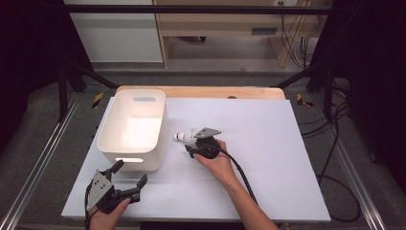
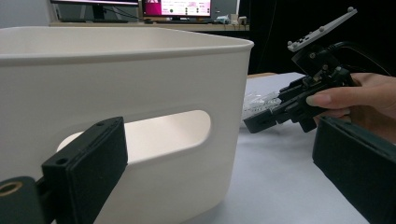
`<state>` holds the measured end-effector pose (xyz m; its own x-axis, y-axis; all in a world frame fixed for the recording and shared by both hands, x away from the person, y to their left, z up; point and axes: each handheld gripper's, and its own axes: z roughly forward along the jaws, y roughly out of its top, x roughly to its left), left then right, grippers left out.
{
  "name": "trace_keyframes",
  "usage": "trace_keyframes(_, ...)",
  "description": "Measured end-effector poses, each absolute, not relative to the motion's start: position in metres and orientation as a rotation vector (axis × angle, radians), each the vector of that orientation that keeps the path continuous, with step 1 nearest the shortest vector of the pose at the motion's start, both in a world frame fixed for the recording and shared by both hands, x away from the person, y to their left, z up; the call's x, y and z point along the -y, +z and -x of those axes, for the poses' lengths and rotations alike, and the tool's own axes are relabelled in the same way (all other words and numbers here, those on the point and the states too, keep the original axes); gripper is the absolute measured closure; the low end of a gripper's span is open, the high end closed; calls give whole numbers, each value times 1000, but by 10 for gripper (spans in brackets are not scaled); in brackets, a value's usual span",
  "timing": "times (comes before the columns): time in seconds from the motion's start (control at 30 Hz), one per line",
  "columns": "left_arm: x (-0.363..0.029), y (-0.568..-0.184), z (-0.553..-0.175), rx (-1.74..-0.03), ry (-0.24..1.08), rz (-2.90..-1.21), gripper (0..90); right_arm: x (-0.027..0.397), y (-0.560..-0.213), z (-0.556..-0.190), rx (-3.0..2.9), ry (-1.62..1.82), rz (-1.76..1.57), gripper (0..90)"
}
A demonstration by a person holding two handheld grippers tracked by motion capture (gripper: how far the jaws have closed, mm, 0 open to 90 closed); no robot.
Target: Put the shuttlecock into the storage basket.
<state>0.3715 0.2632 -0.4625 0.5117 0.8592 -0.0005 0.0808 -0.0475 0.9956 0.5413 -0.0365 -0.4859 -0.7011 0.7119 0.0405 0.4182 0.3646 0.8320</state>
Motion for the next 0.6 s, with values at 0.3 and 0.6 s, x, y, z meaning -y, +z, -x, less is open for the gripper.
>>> trace_keyframes(0.3,-263,-462,-371,-852,775,-1499,33,38,-486,-543,-2280,1242,-1008,655)
trace_keyframes(0.6,-264,-462,-371,-853,776,-1497,34,42,-485,-544,-2270,1251,-1033,826)
